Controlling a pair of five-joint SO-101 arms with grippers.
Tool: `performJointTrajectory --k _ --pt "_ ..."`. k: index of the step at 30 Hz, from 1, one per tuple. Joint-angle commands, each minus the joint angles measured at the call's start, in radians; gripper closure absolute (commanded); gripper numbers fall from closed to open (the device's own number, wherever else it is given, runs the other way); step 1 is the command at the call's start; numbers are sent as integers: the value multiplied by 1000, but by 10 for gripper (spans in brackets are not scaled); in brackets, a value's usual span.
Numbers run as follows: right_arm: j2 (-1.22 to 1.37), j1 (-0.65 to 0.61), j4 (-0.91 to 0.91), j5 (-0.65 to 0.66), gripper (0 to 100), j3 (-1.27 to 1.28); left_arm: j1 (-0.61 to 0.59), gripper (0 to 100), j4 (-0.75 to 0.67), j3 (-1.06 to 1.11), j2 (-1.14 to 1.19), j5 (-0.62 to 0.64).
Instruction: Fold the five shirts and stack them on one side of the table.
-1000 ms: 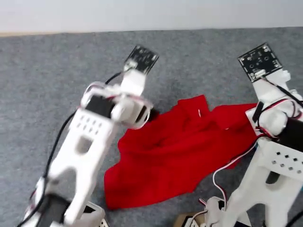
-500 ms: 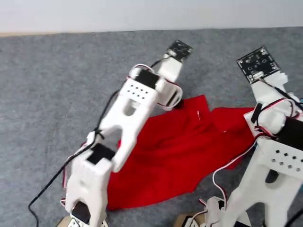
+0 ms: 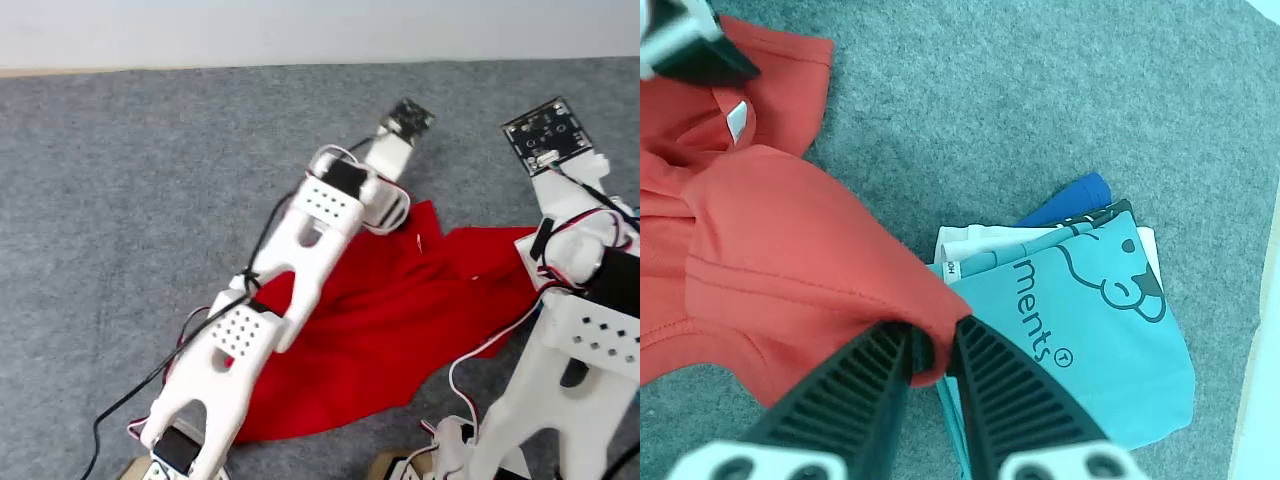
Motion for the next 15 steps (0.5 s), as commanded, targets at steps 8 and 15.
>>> performJointTrajectory --k 8,15 --pt "2 -41 -7 -11 987 -3 32 853 132 -163 66 -84" --pt "2 -41 -7 -11 987 -3 18 996 152 -180 58 -106"
